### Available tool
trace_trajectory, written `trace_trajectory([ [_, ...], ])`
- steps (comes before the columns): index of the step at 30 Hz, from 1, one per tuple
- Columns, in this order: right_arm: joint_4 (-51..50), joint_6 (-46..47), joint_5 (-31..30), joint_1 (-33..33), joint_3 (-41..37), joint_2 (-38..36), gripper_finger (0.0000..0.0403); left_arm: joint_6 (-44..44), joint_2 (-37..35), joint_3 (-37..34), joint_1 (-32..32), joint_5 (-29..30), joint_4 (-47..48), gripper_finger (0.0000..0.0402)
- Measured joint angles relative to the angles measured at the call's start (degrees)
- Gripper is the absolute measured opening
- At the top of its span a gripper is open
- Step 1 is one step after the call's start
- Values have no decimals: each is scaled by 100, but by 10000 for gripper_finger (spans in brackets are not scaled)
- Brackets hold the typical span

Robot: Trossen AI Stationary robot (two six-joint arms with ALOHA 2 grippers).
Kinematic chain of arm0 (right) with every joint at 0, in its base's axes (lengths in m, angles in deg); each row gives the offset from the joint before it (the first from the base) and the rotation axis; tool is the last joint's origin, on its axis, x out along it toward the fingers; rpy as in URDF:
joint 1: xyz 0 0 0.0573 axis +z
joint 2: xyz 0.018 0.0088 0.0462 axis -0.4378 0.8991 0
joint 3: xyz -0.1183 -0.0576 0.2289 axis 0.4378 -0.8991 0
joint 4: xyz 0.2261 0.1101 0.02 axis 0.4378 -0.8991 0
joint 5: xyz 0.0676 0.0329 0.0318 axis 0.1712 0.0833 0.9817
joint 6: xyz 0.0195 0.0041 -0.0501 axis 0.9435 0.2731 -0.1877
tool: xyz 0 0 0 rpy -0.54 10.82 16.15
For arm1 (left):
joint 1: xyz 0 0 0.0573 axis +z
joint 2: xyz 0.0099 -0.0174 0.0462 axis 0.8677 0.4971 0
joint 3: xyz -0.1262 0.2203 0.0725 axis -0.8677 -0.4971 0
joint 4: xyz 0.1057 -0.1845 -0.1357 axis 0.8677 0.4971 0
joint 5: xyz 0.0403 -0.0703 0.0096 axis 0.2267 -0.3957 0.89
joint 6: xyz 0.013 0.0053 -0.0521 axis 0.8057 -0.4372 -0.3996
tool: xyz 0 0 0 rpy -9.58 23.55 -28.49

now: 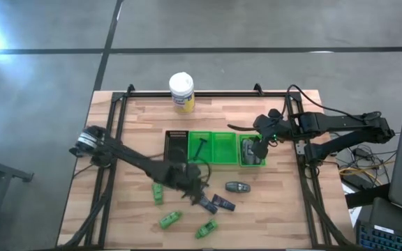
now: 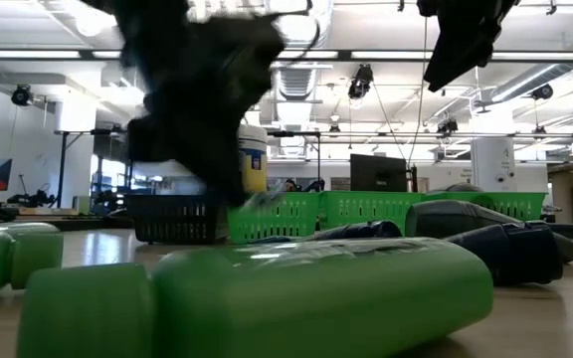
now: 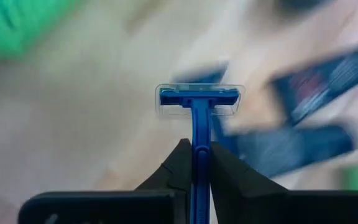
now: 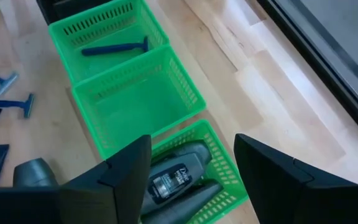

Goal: Pick & Place Travel size toiletries
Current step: Put the razor into the left green bin

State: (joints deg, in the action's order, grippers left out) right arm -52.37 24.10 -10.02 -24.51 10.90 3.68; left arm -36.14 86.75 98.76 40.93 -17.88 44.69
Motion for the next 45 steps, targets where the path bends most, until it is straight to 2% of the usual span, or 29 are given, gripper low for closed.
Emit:
trace_trajectory([
  [4,-105,-10,-5,-20,-3,-64,224,-300,-443,-15,378,514,133,34],
  [11,-282,117,-132,-315,-4,-698,236,-1876,-1048,4,1305,1546,3,34],
  [17,-289,155,-137,-669,-4,-1171,239,-1599,-805,181,1980,1743,-330,34],
  [19,-299,155,-142,-742,-20,-1237,235,-1450,-543,296,2144,1661,-313,34],
  [24,-481,142,-139,-773,-55,-1225,222,-946,76,679,2305,902,-90,34],
  [30,-566,138,-142,-774,-136,-1228,222,-840,280,932,2327,861,820,36],
  [38,-522,110,-150,-774,-397,-1229,242,-933,291,753,2390,539,861,58],
  [45,-522,90,-148,-774,-474,-1229,260,-780,261,742,2416,756,901,116],
])
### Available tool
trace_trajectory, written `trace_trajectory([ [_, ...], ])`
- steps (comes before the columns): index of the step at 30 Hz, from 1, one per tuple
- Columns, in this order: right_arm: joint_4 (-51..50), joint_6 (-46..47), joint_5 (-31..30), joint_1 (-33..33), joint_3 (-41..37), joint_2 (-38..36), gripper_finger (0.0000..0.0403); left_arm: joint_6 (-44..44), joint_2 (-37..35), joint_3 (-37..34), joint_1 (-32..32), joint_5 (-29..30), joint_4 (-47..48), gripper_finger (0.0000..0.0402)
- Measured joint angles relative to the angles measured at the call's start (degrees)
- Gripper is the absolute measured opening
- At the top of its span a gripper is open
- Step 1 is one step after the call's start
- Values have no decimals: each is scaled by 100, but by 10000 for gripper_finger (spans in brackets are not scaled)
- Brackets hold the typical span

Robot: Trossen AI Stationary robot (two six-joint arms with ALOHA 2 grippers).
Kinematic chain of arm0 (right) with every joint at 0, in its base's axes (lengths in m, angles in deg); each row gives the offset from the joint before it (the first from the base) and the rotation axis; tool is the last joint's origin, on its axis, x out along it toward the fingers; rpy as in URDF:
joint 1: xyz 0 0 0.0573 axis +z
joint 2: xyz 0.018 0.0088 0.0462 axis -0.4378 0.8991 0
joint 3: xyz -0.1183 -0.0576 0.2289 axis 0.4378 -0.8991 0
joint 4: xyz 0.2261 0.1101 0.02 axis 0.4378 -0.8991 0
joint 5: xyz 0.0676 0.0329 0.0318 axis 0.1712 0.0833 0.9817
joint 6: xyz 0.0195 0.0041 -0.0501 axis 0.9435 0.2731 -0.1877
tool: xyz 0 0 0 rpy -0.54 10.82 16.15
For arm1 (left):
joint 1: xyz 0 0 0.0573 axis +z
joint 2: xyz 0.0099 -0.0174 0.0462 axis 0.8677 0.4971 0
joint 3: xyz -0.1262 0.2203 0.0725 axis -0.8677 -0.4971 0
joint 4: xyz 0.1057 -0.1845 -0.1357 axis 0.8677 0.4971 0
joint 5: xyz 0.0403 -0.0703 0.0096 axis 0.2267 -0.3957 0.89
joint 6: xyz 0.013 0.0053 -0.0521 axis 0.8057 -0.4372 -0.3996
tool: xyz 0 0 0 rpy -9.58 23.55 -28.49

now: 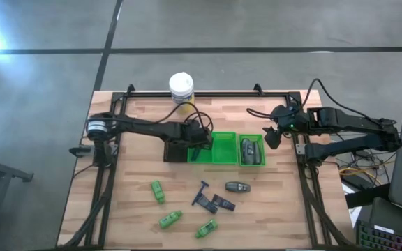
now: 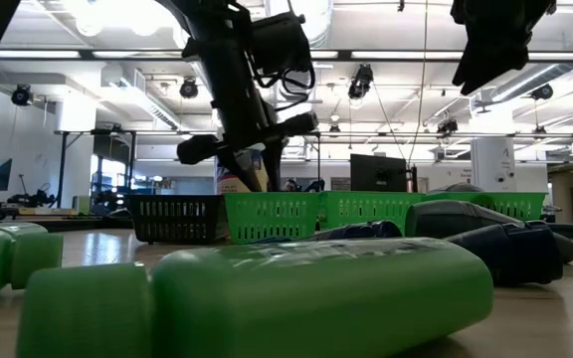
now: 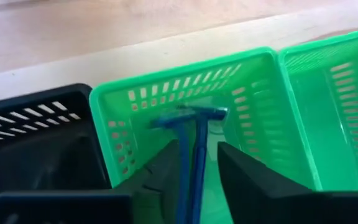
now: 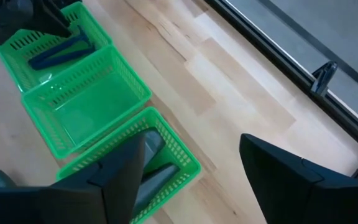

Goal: Pick & Place Travel size toiletries
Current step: Put the razor into the left green bin

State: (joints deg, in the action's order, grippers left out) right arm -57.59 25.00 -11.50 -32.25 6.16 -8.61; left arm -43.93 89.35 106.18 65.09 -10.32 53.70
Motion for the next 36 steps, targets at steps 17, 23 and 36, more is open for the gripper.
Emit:
trace_trajectory([
  [17,-33,-212,20,-2,35,-4,278,1090,-214,1121,-1074,-1388,408,177],
  [23,-39,-337,22,-2,37,-9,262,622,-209,1002,-2007,-1166,541,177],
  [36,-39,-748,20,-2,37,-13,240,1298,559,693,-2716,-341,-303,234],
])
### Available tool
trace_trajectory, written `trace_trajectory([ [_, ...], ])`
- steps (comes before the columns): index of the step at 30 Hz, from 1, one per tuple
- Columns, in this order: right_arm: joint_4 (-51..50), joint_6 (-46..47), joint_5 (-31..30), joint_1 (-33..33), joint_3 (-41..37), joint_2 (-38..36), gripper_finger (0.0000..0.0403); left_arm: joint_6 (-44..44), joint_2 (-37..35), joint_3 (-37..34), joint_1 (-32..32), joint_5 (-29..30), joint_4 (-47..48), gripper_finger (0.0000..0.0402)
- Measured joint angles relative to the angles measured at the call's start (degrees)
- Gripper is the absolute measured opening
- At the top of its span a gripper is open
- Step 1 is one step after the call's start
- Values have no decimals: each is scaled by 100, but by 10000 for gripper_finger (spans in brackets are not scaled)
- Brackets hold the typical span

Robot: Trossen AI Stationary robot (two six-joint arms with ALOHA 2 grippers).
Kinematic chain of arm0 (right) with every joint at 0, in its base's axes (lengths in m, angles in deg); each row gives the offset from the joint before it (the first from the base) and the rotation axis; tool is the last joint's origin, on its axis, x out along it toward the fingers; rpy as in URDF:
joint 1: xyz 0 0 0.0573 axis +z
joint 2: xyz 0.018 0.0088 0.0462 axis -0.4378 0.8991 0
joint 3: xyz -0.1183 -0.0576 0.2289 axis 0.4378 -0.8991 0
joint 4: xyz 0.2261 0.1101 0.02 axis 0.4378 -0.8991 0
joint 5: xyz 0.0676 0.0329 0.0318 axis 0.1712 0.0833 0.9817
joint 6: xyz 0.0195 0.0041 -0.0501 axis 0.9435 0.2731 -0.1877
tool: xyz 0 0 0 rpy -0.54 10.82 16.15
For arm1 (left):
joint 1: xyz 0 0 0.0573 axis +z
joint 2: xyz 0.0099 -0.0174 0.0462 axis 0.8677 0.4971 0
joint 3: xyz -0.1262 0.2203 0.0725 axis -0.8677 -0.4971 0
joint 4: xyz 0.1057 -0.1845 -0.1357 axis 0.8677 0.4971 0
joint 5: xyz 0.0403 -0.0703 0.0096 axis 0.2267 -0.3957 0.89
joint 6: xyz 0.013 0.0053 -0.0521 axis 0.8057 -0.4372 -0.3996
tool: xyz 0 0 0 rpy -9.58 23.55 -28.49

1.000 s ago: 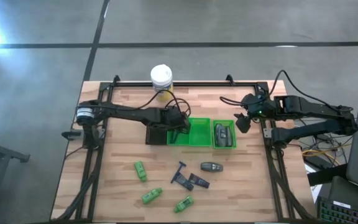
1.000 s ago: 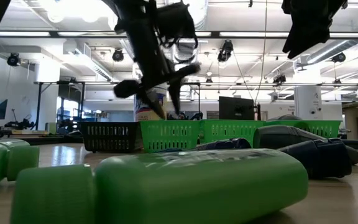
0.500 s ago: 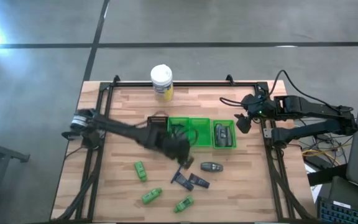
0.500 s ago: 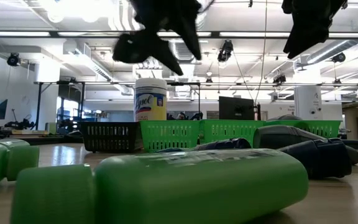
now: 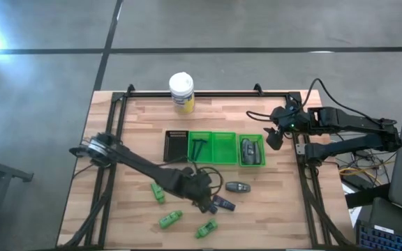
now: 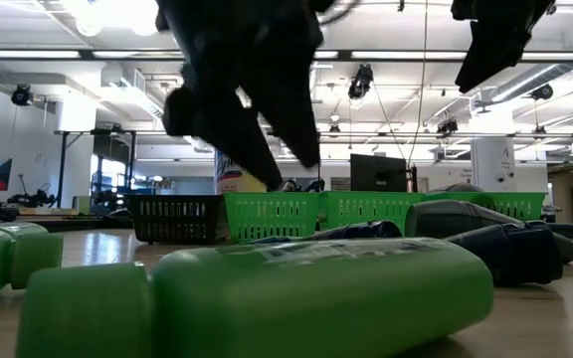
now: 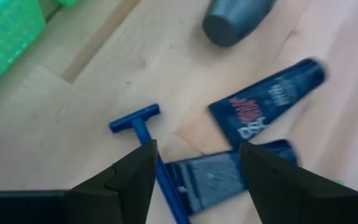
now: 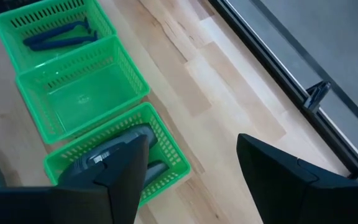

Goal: Pick & Place Travel size toiletries
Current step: Put the razor into the left green bin

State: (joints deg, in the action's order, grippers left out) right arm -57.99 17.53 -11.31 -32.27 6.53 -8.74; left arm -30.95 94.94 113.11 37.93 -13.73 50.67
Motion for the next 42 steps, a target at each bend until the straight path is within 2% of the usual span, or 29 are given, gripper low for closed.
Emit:
trace_trajectory([
  [4,-7,-2,0,0,0,0,249,-34,411,222,18,-4,75,237],
  [9,-65,-2,0,0,-2,0,265,-796,694,657,29,143,984,236],
  [13,-136,-2,-2,0,-2,0,276,-867,726,953,13,477,1521,236],
  [20,-131,-90,-3,2,-4,0,288,-858,921,906,53,133,1295,236],
  [28,-131,-90,-4,0,-7,0,295,-1173,1121,894,68,280,1296,229],
  [35,-129,-90,-4,0,-9,0,281,-1112,1196,885,72,305,1300,165],
  [42,-131,-125,-5,2,-9,2,257,-1137,1204,889,95,227,1115,46],
])
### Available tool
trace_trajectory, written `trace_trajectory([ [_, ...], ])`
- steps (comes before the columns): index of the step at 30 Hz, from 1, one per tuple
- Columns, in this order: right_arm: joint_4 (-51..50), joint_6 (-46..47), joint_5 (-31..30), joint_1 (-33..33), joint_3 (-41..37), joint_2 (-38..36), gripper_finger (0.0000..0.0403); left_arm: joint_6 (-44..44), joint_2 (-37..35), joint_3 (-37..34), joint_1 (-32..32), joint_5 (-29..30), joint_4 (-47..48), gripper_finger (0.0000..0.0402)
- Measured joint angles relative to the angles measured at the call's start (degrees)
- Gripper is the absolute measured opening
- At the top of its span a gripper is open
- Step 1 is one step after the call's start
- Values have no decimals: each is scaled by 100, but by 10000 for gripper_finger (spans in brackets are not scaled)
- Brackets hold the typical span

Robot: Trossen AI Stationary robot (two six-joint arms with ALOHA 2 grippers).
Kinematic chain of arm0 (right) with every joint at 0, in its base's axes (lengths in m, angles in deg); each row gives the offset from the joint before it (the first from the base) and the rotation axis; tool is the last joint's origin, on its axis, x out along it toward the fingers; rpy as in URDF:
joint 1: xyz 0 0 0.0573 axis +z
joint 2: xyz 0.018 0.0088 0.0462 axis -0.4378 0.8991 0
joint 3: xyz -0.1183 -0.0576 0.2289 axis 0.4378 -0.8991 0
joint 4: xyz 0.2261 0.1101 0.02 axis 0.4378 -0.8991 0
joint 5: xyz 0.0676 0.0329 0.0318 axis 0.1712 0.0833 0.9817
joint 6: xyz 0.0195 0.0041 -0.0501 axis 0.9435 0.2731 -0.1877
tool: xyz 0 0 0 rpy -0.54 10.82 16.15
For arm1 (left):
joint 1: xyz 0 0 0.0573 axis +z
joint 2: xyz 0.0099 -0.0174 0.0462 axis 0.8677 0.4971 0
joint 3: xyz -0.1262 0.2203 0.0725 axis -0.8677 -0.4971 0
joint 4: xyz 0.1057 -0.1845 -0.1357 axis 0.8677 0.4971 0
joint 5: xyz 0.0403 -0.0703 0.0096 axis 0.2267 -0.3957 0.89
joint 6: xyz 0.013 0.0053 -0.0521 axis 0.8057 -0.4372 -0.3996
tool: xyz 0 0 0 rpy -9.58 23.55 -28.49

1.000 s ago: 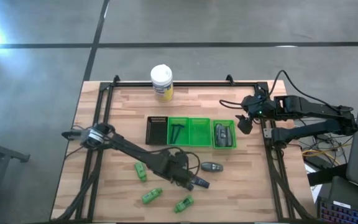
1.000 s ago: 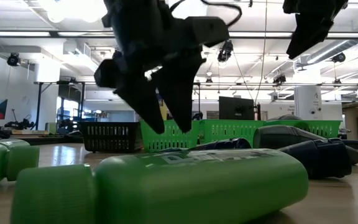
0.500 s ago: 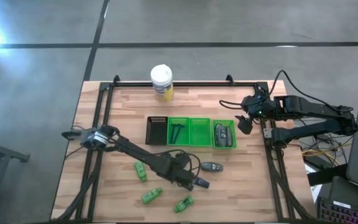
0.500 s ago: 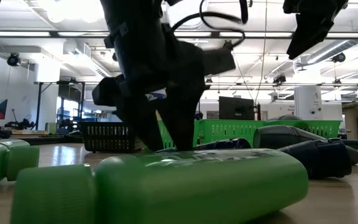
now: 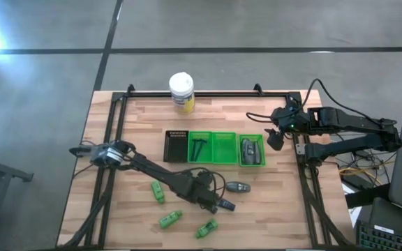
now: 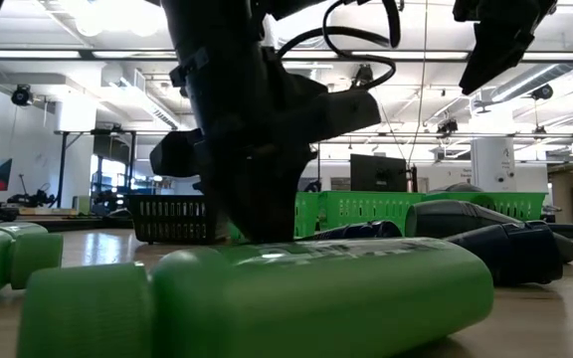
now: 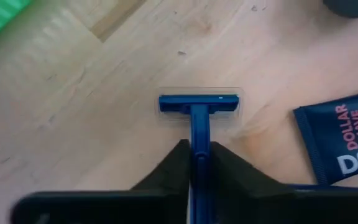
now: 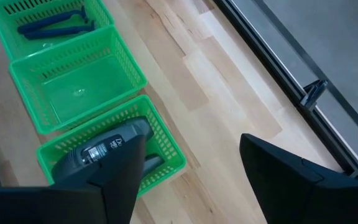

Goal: Pick & Place Travel size toiletries
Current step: Put the razor into the left green bin

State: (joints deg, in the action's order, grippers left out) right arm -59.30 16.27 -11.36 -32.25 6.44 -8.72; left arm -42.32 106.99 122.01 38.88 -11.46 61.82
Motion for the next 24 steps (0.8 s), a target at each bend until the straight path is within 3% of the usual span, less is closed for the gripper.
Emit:
trace_trajectory([
  [8,2,-3,1,0,-2,-24,235,-561,-494,-4,243,164,460,33],
  [15,5,58,-1,-2,-2,-113,226,-2299,-1205,-3,814,1271,730,33],
  [18,13,64,-1,-2,-2,-131,226,-2155,-1274,-3,1219,1474,680,33],
  [24,35,146,-1,-2,-2,-146,239,-1017,-1204,-4,2049,1486,470,33],
])
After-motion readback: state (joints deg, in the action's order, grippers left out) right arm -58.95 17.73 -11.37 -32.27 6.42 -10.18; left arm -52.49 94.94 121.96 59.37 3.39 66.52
